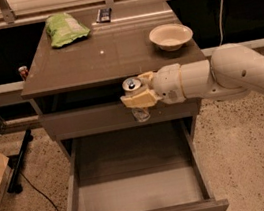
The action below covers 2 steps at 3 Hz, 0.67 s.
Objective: Place redbull can into middle drawer
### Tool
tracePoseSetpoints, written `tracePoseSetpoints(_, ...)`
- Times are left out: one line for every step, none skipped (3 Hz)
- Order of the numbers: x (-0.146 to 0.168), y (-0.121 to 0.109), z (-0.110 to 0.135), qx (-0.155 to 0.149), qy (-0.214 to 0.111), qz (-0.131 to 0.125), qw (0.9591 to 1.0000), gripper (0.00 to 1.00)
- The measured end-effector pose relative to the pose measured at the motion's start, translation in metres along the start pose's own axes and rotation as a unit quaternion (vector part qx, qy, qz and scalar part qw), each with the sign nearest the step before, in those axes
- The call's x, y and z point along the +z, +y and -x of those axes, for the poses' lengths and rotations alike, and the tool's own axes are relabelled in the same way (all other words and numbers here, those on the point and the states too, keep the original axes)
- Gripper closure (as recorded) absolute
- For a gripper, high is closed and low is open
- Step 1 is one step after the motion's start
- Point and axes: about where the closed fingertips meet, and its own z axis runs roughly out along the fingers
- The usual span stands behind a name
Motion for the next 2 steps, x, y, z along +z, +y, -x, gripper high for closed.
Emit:
tracePoseSetpoints(0.0083,0.0050,-0.0391,0.028,-0.005,-0.013,0.9995,1.00)
tracePoseSetpoints(0.0093,0.0068,-0.0386,0.023,-0.003,-0.012,0.9997,1.00)
